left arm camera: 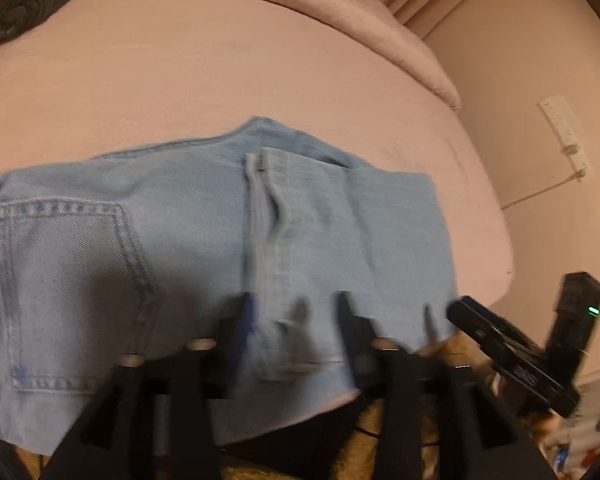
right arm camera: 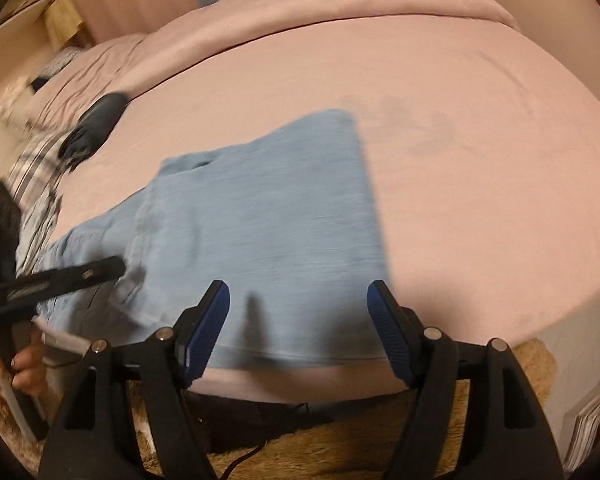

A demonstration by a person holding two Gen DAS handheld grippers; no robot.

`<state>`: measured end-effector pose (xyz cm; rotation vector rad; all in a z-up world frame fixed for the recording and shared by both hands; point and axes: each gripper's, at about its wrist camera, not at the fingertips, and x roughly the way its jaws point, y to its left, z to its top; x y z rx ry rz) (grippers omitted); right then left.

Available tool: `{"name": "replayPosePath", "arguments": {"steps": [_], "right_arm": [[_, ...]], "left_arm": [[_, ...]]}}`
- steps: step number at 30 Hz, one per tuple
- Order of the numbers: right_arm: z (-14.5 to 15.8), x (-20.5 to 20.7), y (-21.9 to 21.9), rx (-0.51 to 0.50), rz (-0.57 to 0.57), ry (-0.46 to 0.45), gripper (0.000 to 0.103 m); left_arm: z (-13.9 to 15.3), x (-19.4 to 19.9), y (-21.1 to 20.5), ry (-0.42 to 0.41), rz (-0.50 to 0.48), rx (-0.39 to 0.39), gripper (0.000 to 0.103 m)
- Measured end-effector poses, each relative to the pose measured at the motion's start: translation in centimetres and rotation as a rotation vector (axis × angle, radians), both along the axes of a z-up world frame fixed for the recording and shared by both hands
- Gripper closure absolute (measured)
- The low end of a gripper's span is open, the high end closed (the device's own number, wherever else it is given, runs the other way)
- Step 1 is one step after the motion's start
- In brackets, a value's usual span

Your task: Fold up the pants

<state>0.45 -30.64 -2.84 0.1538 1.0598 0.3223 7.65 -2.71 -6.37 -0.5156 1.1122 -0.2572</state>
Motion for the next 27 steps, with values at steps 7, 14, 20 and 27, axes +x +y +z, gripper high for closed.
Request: {"name": "replayPosePath", "arguments": {"steps": [7,14,20,27], "right_arm": [[-2.0,0.9,-2.4,0.022,-0.050,0.085,0.034],[-2.3,0.6,-3.2,0.054,-0.067,0.082,0.074],[-0.7,-0.4,-3.2,0.038,-0.076,0.025,0.081],[-2.0,-0.2,-2.6,-0.015,-0.084,0.053,0.080]], "left_arm": [[-1.5,0.0,-2.6,0.036,0.023,0.126,0.065],[-0.9,-0.7,-4.1,0.024,0.067,0.248,0.098],[-0.9,-1.1,-4.3,0.026,0.050,0.259,0.098],[-1.4,-0.8,-3.9,0.033,0.057,0.250,0.098]]}}
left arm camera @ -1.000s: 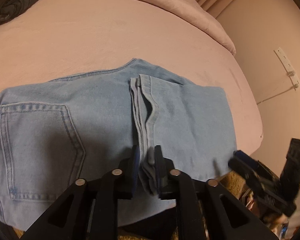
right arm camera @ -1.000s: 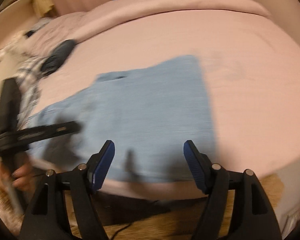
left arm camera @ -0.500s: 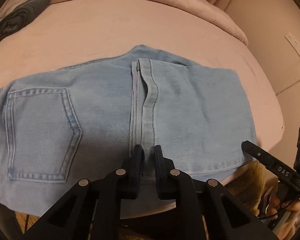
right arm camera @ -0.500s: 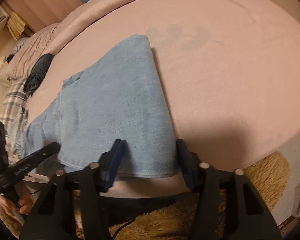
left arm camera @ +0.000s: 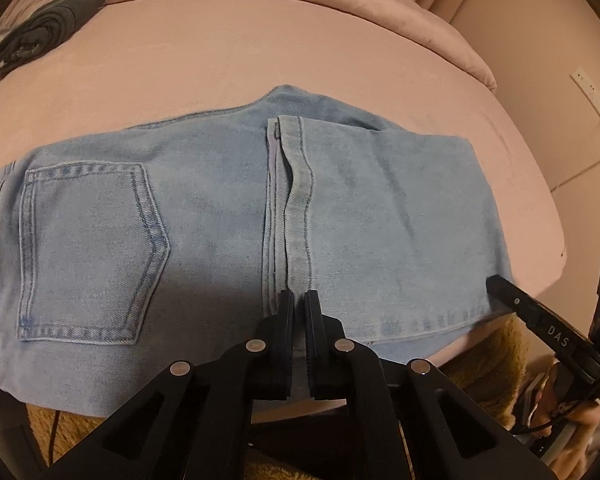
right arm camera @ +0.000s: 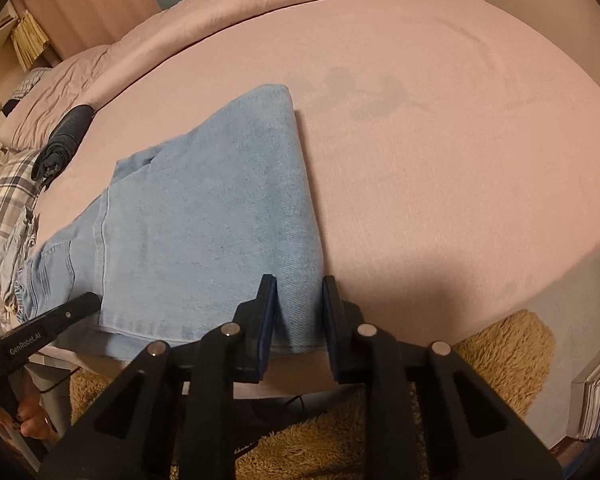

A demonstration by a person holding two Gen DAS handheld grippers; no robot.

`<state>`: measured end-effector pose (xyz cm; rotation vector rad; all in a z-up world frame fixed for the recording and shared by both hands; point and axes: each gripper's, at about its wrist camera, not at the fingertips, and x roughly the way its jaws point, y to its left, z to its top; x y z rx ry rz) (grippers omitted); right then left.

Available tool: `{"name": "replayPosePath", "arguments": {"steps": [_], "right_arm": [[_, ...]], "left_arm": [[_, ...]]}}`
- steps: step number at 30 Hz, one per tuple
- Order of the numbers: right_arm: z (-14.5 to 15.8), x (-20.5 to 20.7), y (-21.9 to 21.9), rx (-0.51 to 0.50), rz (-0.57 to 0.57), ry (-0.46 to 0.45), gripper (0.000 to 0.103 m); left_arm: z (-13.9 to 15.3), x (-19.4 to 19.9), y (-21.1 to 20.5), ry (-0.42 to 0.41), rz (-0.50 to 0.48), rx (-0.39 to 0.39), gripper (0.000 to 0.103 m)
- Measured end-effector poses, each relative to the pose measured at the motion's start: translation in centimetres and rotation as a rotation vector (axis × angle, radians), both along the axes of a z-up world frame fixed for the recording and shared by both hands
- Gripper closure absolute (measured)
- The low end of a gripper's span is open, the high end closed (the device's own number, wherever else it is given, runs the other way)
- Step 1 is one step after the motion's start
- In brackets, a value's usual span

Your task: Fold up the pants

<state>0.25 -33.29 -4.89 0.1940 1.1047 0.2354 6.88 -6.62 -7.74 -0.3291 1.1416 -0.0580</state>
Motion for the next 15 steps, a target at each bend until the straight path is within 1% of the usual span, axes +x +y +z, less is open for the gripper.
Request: {"name": "replayPosePath", "arguments": {"steps": [3,8,11,13,15], "right_arm": [[-0.6,0.2,-0.3,0.007,-0.006,0.016,0.077],[-1.3,0.1,-0.1,-0.014,-0.004,0.006,0.076],[-1.1,0.0,-0.1,-0.024,0.000,0.004,0.076],[-0.6,0.1,-0.2,-0.026,-0.005,0.021,0.072],[0.4,0.6,-0.5,-0.031,-0.006,0.027,0.072]], "left_arm": [[-0.2,0.0,-0.1,-0.002,-0.004,0.012,0.098],[-0.7,0.0,0.6,-0.006,0.006,-0.018,0.098],[-0.5,-0.1,0.8,-0.011,0.006,-0.025,0.098],[-0.2,-0.6,1.5,-0.007,0.011,-0.046,0.098],[0.3,-0.7,2.1,-0.002,0.026,-0.070,0.098]]}}
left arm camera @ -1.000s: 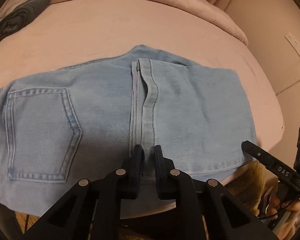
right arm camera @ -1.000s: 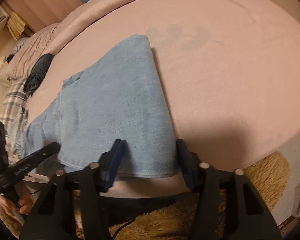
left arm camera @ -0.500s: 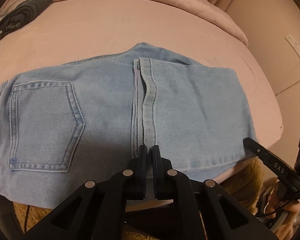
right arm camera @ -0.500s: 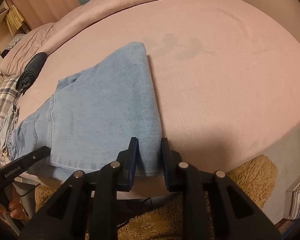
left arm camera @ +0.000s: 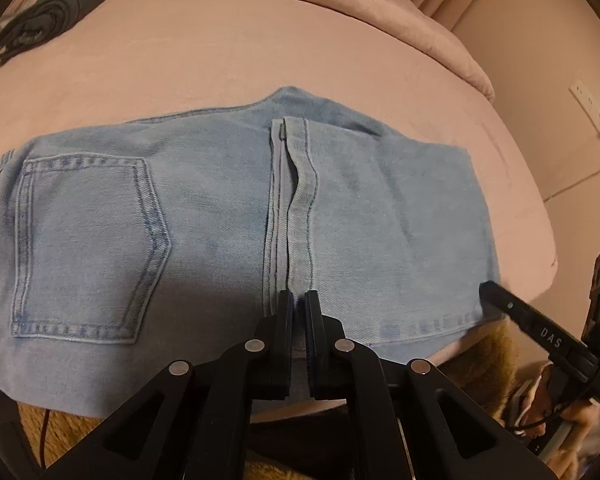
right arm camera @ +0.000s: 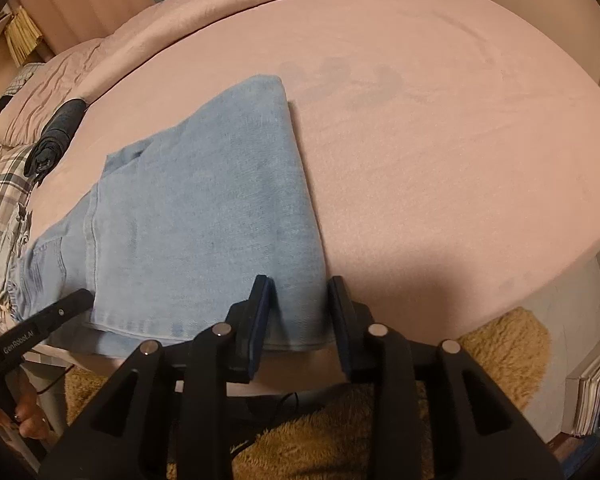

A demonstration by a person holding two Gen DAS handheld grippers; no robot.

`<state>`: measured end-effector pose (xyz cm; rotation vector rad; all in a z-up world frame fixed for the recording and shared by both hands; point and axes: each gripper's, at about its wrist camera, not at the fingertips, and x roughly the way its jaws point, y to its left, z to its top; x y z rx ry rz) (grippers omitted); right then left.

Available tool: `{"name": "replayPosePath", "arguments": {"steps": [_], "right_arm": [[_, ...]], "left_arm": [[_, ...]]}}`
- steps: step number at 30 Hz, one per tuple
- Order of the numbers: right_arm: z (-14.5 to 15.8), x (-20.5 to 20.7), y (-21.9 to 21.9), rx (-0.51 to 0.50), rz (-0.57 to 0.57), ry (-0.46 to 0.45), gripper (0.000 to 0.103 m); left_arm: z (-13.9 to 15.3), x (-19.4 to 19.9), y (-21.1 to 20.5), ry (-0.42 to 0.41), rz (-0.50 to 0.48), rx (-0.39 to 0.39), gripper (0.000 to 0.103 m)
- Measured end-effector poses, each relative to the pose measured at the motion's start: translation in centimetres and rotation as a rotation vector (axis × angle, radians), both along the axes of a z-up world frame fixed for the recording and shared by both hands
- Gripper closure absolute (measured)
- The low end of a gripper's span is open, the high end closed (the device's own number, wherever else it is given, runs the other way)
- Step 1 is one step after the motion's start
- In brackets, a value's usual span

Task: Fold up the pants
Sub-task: 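Open both grippers and lift them off the jeans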

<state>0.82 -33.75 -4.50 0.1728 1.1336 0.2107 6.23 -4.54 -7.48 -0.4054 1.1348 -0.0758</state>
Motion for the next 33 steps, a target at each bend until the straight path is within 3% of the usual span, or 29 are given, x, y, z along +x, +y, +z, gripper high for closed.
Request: {"name": "replayPosePath", "arguments": {"steps": [3,4,10,18,21,24,27,29,33], "right_arm": [[2.0,1.2,-0.2,-0.039,0.004,-0.074,0.068],[2.7,2.0,-0.2,-0.045,0.009,-0.098,0.063],[4.3,6.8,1.5,-0.062,0.027,-0.124,0.056],[2.1,10.8,7.2,-0.004,0.090,-0.093,0.038],[0.2,11.6,8.5,-0.048,0.067,-0.089,0.033],[-0.5,11.2,10.0,-0.133,0.125,-0.166,0.024],[-0.9,10.6,10.2,-0.161,0.163,-0.213,0.023],[-0.8,10.3,9.5,-0.126,0.155,-0.225,0.024],[-0.5,9.9,8.7,-0.089,0.164,-0.232,0.024]], "left_arm": [[0.9,-0.3,0.7,-0.018,0.024,0.021,0.098],[1.4,-0.5,1.0,-0.033,0.034,0.031,0.098],[2.5,-0.8,3.4,-0.049,0.101,0.044,0.098],[3.8,-2.3,6.4,-0.110,0.225,0.001,0.098],[4.3,-3.6,7.1,-0.125,0.278,-0.015,0.098],[4.9,-4.9,7.4,-0.153,0.317,-0.017,0.098],[4.9,-5.9,7.8,-0.174,0.350,-0.032,0.086],[4.7,-6.1,7.8,-0.179,0.381,-0.023,0.062],[5.4,-6.4,7.2,-0.206,0.407,0.014,0.059]]}}
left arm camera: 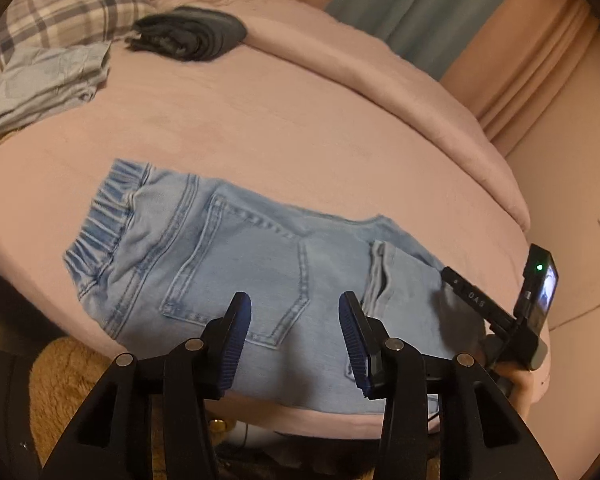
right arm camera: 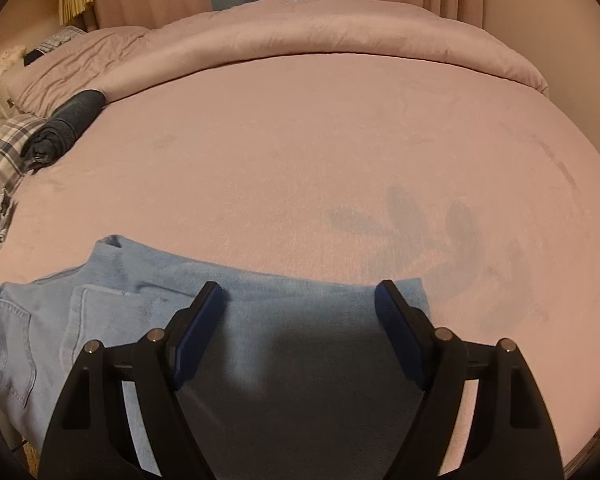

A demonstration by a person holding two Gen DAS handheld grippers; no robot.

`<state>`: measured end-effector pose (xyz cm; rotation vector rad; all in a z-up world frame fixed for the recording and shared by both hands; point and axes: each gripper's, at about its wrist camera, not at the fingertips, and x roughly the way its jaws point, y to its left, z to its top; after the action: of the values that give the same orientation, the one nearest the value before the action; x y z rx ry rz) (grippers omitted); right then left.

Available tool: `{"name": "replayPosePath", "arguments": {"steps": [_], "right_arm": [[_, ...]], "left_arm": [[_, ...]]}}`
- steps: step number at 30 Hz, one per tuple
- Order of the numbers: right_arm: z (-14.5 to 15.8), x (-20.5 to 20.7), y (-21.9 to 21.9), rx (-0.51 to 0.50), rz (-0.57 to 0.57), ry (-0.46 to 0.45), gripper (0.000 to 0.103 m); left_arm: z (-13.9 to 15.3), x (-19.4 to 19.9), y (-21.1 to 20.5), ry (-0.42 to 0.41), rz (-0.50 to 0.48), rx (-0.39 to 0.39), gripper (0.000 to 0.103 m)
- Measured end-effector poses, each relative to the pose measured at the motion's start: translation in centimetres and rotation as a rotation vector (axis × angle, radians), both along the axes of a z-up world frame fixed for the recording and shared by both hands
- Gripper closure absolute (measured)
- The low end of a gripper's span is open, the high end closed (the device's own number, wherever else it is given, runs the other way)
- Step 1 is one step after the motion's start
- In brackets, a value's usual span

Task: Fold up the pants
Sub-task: 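Open both grippers and lift them off the jeans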

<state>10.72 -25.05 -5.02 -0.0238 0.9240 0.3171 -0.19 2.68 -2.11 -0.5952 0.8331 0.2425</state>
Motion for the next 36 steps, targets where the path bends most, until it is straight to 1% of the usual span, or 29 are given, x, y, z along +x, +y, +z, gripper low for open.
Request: {"name": "replayPosePath", "arguments": {"steps": [3,5,9,13,16,18,19,20,24,27,33,36], "right_arm": [[0.0,-0.3,-0.8,0.017,-0.006,0.005,0.024],[0.0,-0.2,-0.3,0.014,-0.013,0.008,0.024],[0.1,-0.4,0.3,0.023,-0.018,0.013,0.024],[0.1,-0.4,0.0,0.047,-0.035,0.025,0.024],[0.3,-0.8,0.2,0.036,-0.041,0.022,0.024],[0.6,-1.1,0.3,0.032,-0.043,0.015,0.024],[0.8,-1.3,0.2,0.034,-0.044,0.014,0.024],[1.2,-1.5,0.2,0.041,-0.045,0.010,0.024],[2.5,-2.3,0.1,0.077,-0.042,-0.021,0.024],[3.1,-2.9,0.5,0.086,-0.025,-0.033,0.024],[3.0,-3.6,1.3,0.037,-0.039,-0.025,0.022],[3.4,-4.1,1.5,0.031,-0.036,-0.033,0.022]], "left_arm": [[0.9,-0.4,-0.4,-0.040,0.008,0.020,0.057],[1.1,-0.7,-0.4,-0.063,0.012,0.014,0.046],[0.9,-0.9,-0.6,-0.064,0.009,0.007,0.045],[1.0,-1.1,-0.6,-0.060,0.029,0.035,0.045],[1.3,-1.4,-0.4,-0.073,0.038,0.041,0.045],[1.3,-1.6,-0.2,-0.077,0.035,0.040,0.042],[1.3,-1.7,-0.1,-0.079,0.035,0.040,0.038],[1.3,-1.8,0.0,-0.080,0.036,0.042,0.036],[1.1,-2.2,0.5,-0.078,0.036,0.054,0.036],[0.7,-2.2,1.0,-0.076,0.029,0.033,0.036],[0.4,-1.9,1.8,-0.072,0.012,0.014,0.036],[0.4,-1.9,2.1,-0.074,0.000,0.015,0.036]]}}
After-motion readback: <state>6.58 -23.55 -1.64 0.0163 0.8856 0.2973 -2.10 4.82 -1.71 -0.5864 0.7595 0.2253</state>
